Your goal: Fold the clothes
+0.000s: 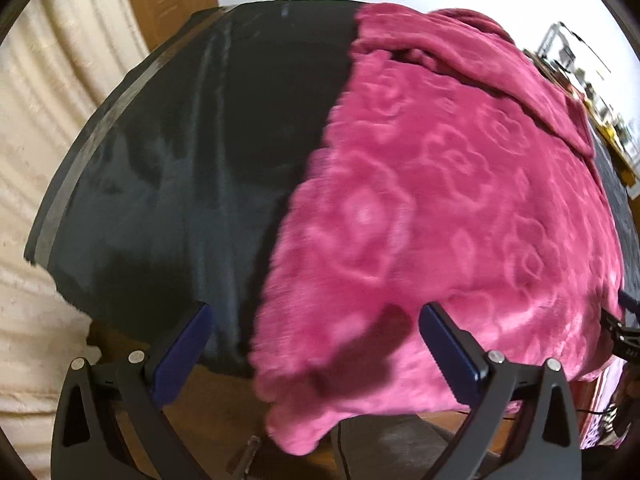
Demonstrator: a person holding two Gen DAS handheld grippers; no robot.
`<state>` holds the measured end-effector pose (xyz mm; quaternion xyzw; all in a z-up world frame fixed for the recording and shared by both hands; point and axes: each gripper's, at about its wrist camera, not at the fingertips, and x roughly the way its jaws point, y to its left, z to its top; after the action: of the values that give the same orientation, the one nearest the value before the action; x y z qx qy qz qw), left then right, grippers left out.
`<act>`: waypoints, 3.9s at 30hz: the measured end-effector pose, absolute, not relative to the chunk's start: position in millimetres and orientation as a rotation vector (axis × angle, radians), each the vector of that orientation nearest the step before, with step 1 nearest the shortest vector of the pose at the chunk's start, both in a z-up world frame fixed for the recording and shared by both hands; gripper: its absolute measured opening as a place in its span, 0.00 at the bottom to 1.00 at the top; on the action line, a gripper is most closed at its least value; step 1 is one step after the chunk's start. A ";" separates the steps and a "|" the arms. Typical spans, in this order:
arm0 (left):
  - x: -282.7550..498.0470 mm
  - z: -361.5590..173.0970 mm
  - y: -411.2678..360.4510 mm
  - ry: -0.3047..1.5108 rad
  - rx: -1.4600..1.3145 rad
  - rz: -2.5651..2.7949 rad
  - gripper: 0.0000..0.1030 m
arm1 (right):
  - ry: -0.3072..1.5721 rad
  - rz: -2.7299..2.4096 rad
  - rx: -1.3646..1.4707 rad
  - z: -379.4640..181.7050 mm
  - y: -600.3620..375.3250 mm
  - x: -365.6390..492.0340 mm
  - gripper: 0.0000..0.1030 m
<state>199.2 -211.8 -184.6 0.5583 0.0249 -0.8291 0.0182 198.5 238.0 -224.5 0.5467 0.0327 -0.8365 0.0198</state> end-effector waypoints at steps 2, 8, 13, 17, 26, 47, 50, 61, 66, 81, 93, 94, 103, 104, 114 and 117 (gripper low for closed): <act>198.0 -189.3 -216.1 0.075 1.727 -2.563 1.00 | 0.101 -2.596 1.695 -224.5 238.4 198.8 1.00; 200.4 -201.1 -224.2 0.090 1.754 -2.554 1.00 | 0.101 -2.597 1.695 -224.3 239.6 200.5 1.00; 200.4 -203.6 -223.1 0.093 1.765 -2.565 1.00 | 0.101 -2.598 1.693 -224.8 239.9 201.7 1.00; 190.6 -212.3 -216.5 0.095 1.785 -2.580 0.98 | 0.100 -2.599 1.697 -225.5 238.9 200.2 1.00; 184.6 -218.9 -209.0 0.166 1.859 -2.645 0.61 | 0.093 -2.604 1.704 -222.8 238.8 199.3 1.00; 171.6 -223.1 -206.8 0.095 1.867 -2.668 0.69 | -0.459 -2.565 1.782 -198.5 331.5 261.5 1.00; 170.5 -223.3 -206.4 0.089 1.868 -2.662 0.71 | -0.534 -2.527 1.792 -207.3 334.1 271.6 1.00; 166.8 -226.0 -208.6 0.111 1.859 -2.625 0.77 | -0.758 -2.377 1.754 -246.6 322.8 260.5 1.00; 165.7 -227.4 -208.6 0.117 1.838 -2.623 0.79 | -0.750 -2.322 1.745 -254.7 308.2 256.0 0.91; 153.2 -229.7 -207.3 0.098 1.846 -2.623 0.83 | -0.677 -2.219 1.653 -226.6 280.4 263.4 0.27; 142.5 -228.7 -214.4 0.146 1.923 -2.609 0.83 | -0.631 -2.254 1.465 -172.6 267.1 255.0 0.26; 142.8 -228.1 -216.3 0.153 1.931 -2.607 0.83 | -0.622 -2.258 1.463 -171.1 266.1 252.5 0.26; 150.3 -226.4 -231.3 0.169 1.975 -2.591 0.83 | -0.608 -2.262 1.533 -185.9 267.2 242.0 0.26; 150.3 -227.3 -232.8 0.179 1.978 -2.587 0.83 | -0.606 -2.260 1.540 -187.1 266.9 241.1 0.26; 138.3 -227.3 -221.7 0.135 1.952 -2.639 0.83 | -0.673 -2.245 1.604 -199.8 273.1 232.3 0.26; 131.5 -226.7 -215.3 0.120 1.960 -2.648 0.83 | -0.679 -2.237 1.606 -201.1 274.2 231.0 0.26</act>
<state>131.5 -215.3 -226.7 0.5927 0.0362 -0.8008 -0.0774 231.0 274.2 -201.1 0.5597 -0.2367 -0.7795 0.1520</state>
